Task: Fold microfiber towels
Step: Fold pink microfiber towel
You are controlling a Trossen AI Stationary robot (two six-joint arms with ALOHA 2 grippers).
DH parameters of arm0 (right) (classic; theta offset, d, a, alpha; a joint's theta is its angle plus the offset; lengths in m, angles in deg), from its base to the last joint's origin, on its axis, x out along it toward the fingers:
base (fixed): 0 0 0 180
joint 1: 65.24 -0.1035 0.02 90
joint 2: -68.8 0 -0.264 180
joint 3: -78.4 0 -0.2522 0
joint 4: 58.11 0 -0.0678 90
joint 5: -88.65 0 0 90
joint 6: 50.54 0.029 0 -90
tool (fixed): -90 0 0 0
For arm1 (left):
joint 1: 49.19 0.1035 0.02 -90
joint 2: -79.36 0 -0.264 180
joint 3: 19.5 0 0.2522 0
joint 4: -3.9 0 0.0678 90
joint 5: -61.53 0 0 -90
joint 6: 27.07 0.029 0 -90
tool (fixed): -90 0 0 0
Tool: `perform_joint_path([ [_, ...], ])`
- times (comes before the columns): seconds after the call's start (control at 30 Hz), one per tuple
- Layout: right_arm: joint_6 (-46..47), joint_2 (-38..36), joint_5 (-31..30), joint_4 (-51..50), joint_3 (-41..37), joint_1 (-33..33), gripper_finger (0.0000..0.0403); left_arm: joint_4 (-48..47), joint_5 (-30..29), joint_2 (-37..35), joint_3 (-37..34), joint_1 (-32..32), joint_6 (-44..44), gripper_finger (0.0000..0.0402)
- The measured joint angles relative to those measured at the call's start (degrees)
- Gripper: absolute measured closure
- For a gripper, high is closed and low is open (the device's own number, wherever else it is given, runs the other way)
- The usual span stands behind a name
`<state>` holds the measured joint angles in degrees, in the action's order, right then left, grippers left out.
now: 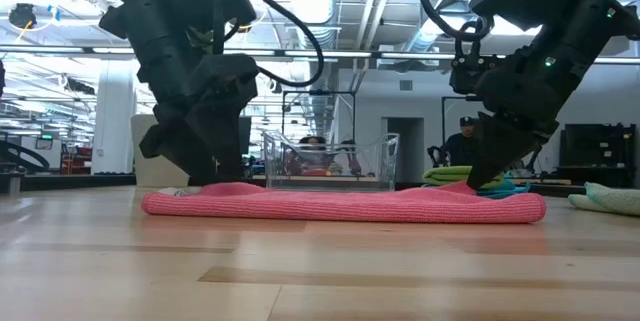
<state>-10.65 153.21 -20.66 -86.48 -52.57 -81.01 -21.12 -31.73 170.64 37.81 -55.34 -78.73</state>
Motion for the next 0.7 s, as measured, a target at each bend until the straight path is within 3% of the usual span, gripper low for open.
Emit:
perform_joint_path([
  [0.13, -1.0, 0.0, 0.0, 0.1, 0.0, 0.0, 0.0381, 0.2, 0.2, 0.0, 0.0, 0.4, 0.0, 0.0228],
  [0.43, -1.0, 0.0, 0.0, 0.1, 0.0, 0.0, 0.0378, 1.2, -0.2, -0.2, 0.4, 0.4, 1.5, 0.0389],
  [0.7, -1.0, 0.0, 0.0, 0.1, 0.0, 0.0, 0.0383, -0.3, -1.0, -3.4, 2.3, 0.1, 1.6, 0.04],
])
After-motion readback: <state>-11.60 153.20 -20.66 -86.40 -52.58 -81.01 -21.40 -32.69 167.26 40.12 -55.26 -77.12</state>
